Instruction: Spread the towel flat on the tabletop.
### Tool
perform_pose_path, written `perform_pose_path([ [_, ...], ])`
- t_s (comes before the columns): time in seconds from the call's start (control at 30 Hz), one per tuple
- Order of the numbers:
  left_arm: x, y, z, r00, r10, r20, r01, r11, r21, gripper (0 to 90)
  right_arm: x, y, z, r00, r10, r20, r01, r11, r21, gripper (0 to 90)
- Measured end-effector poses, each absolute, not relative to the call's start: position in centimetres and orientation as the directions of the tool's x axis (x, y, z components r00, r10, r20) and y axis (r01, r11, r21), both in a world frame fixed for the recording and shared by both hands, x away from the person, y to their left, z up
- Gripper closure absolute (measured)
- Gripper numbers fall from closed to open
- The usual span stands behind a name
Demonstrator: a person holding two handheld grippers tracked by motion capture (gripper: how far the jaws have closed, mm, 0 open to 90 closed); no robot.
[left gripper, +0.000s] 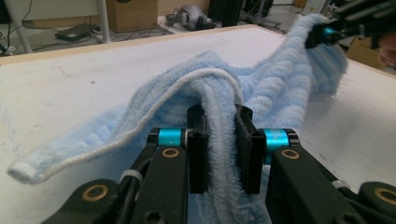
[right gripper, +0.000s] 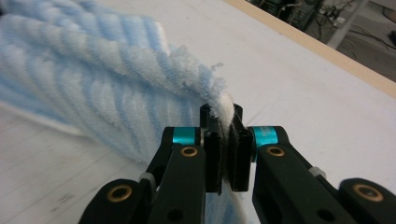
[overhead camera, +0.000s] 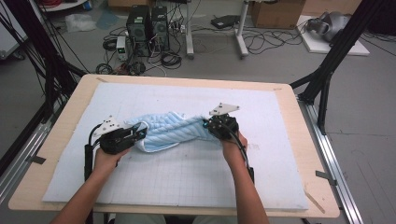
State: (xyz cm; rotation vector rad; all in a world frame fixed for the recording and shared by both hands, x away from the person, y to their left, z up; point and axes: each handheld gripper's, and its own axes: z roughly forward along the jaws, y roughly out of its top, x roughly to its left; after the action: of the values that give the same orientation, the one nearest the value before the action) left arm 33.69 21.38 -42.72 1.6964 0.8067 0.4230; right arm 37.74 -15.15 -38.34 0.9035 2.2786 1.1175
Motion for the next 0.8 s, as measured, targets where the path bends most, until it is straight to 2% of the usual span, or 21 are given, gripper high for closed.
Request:
perform_pose_path([
  [0.23,33.7,20.4,-43.0,0.710,0.698,-0.098,0.283,-0.156,0.946,73.7,40.7,-14.4,-38.9,-0.642,0.747,-0.171,0.392,0.511,0.765,87.2],
  [0.33,33.7,19.9,-43.2,0.703,0.707,-0.074,0.282,-0.182,0.942,68.3,42.3,-13.6,-39.7,-0.615,0.758,-0.218,0.401,0.539,0.740,87.1],
  [0.4,33.8,20.1,-43.2,0.691,0.718,-0.089,0.299,-0.171,0.939,60.8,42.8,-13.5,-40.1,-0.587,0.777,-0.227,0.422,0.533,0.734,87.1],
  [0.57,33.9,20.7,-43.1,0.672,0.732,-0.114,0.319,-0.146,0.936,54.8,43.8,-14.4,-41.4,-0.500,0.831,-0.245,0.508,0.510,0.694,84.2],
  [0.6,33.8,20.8,-43.0,0.667,0.735,-0.120,0.316,-0.134,0.939,54.8,43.9,-15.0,-41.7,-0.478,0.855,-0.204,0.536,0.467,0.703,75.6],
  [0.63,33.8,20.8,-43.0,0.667,0.735,-0.120,0.316,-0.134,0.939,54.8,43.9,-15.0,-41.7,-0.478,0.855,-0.204,0.536,0.467,0.703,75.6],
  [0.67,33.8,20.9,-42.9,0.668,0.734,-0.122,0.315,-0.130,0.940,54.8,43.5,-15.3,-41.6,-0.473,0.860,-0.189,0.530,0.449,0.719,68.0],
  [0.7,33.8,20.9,-42.9,0.668,0.734,-0.122,0.315,-0.130,0.940,54.8,43.5,-15.3,-41.6,-0.473,0.860,-0.189,0.530,0.449,0.719,68.0],
  [0.73,33.8,20.9,-42.9,0.667,0.735,-0.122,0.316,-0.130,0.940,54.6,42.9,-15.7,-41.3,-0.475,0.862,-0.177,0.514,0.436,0.739,59.9],
  [0.77,33.8,20.9,-42.9,0.667,0.735,-0.122,0.316,-0.130,0.940,54.3,42.9,-15.7,-41.3,-0.475,0.862,-0.177,0.514,0.436,0.739,59.9],
  [0.8,33.8,21.0,-42.9,0.665,0.737,-0.116,0.308,-0.130,0.942,54.3,42.1,-16.4,-40.9,-0.484,0.863,-0.146,0.499,0.409,0.764,52.9],
])
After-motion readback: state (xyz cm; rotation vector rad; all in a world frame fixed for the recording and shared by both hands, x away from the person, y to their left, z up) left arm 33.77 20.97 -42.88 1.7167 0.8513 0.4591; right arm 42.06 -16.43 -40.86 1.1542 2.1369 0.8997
